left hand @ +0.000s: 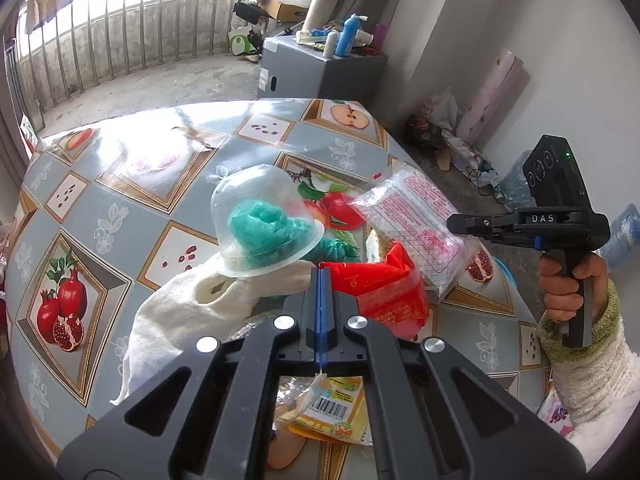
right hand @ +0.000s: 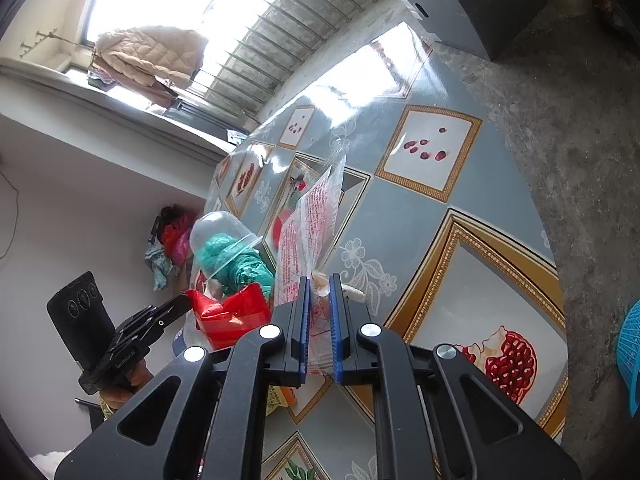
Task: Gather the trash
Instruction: 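Lift and carry both bags over the blue wastebasket with both tools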
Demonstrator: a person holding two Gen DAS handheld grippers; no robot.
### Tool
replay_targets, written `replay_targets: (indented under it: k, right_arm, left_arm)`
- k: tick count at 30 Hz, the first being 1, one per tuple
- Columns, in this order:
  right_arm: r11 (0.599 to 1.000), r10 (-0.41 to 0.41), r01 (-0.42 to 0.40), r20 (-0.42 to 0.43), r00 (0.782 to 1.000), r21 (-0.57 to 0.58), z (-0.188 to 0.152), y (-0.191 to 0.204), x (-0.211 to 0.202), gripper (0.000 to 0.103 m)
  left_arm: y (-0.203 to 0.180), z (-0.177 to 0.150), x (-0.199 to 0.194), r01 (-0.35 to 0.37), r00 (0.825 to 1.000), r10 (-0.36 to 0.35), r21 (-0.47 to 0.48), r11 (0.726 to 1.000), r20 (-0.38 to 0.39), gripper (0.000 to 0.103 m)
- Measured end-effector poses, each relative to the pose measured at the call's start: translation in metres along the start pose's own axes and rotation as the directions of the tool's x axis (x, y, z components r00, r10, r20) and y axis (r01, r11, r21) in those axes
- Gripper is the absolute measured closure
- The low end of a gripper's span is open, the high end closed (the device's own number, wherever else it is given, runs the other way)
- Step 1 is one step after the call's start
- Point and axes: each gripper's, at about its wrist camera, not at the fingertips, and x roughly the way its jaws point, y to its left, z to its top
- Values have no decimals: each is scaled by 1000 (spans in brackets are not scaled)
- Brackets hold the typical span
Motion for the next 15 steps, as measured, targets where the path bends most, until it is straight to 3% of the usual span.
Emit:
replay_targets:
  k: [15]
  right_arm:
    - [1000,11,-9,81,997,-23,-8,7,-47,96]
  left_arm:
    - [-19,4,-29,73,995,-74,17,997,63,103]
